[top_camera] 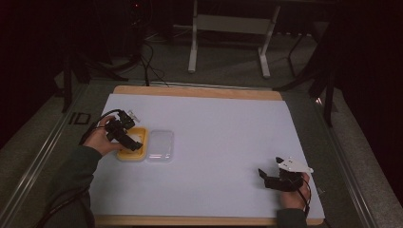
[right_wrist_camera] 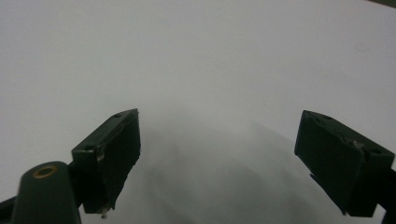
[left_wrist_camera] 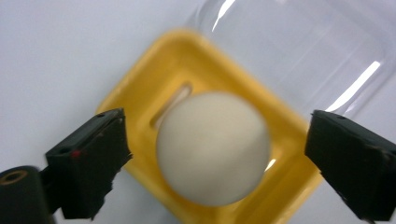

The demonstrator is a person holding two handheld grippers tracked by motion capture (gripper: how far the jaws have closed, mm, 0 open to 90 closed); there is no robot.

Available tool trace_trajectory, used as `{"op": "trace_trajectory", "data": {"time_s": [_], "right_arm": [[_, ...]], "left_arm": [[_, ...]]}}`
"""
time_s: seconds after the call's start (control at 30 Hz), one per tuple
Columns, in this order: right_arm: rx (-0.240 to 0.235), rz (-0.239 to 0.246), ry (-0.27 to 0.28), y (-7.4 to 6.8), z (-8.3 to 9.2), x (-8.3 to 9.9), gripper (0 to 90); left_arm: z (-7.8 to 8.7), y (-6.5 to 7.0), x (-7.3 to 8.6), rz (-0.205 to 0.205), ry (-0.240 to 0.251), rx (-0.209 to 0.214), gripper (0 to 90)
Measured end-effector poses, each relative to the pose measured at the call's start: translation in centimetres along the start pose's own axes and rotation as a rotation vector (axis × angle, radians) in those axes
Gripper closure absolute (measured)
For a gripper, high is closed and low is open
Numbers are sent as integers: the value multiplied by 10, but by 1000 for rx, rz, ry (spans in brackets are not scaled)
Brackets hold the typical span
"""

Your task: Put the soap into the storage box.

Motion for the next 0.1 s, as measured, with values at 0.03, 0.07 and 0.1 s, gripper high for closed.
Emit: {"op": "trace_trajectory", "data": {"time_s": [0.03,0.07,0.1], "right_arm": [[3,-5,-9,1,-1,0,143],[3,-5,-9,1,-1,0,143],[3,-7,-14,1,-1,1,143]], "left_arm": [[2,3,-2,-5,24,4,89],[4,6,-3,-9,41,5,89],[5,12,-4,-5,81,6,105]]}}
Point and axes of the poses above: each handheld gripper's, and its own axes: z roughly backward along the jaws, x roughly out of its underside, y roughly to its right, the point moved 6 cm from there along -z, roughly forward along the jaws, and after that the axes turned 6 degrees about y, right-handed, at the moved point
